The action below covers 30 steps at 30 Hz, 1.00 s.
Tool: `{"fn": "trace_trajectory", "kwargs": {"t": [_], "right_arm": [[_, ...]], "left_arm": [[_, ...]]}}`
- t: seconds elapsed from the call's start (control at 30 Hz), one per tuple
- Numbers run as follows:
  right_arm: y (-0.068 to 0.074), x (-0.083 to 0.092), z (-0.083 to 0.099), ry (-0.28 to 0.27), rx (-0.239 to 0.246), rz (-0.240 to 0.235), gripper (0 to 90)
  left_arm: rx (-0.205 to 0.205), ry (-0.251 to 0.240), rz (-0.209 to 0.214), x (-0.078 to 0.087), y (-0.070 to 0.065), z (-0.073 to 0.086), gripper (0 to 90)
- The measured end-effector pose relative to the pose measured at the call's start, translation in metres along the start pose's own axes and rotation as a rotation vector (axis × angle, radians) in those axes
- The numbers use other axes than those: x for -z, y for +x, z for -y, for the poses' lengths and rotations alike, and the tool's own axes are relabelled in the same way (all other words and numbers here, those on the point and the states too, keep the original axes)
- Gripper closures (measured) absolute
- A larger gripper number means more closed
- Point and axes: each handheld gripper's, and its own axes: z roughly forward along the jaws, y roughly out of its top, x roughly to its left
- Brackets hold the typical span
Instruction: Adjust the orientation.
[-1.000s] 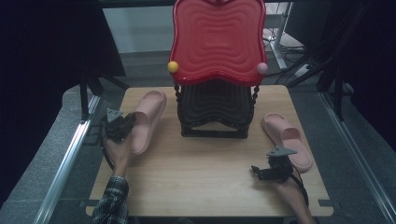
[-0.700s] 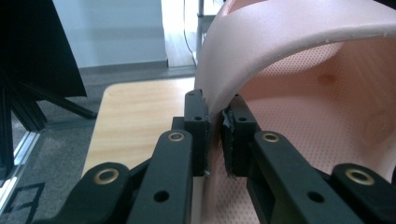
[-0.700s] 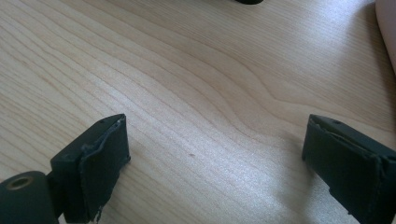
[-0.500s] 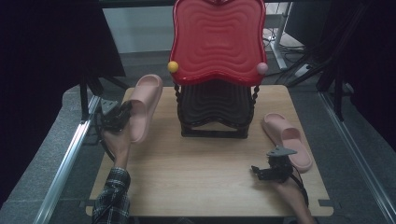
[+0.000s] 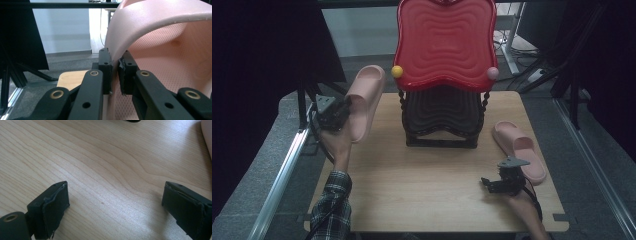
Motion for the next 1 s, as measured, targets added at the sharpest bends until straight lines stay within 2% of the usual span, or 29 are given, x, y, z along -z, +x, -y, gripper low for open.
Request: {"fn": "trace_trajectory", "kwargs": {"t": [0.27,0.5,0.7,1.0], "right_arm": [[0.0,0.0,0.0,0.0,0.001,0.002,7.2],[0.0,0.0,0.0,-0.001,0.004,0.002,7.2],[0.0,0.0,0.0,-0.001,0.004,0.002,7.2],[0.0,0.0,0.0,-0.001,0.003,0.002,7.2]], "left_arm": [[0.006,-0.04,0.005,0.001,-0.006,-0.022,81.8],[0.003,-0.056,0.015,0.001,-0.012,-0.041,81.8],[-0.003,-0.068,0.005,0.0,-0.017,-0.061,81.8],[0.012,-0.105,-0.007,-0.004,-0.024,-0.086,81.7]]}}
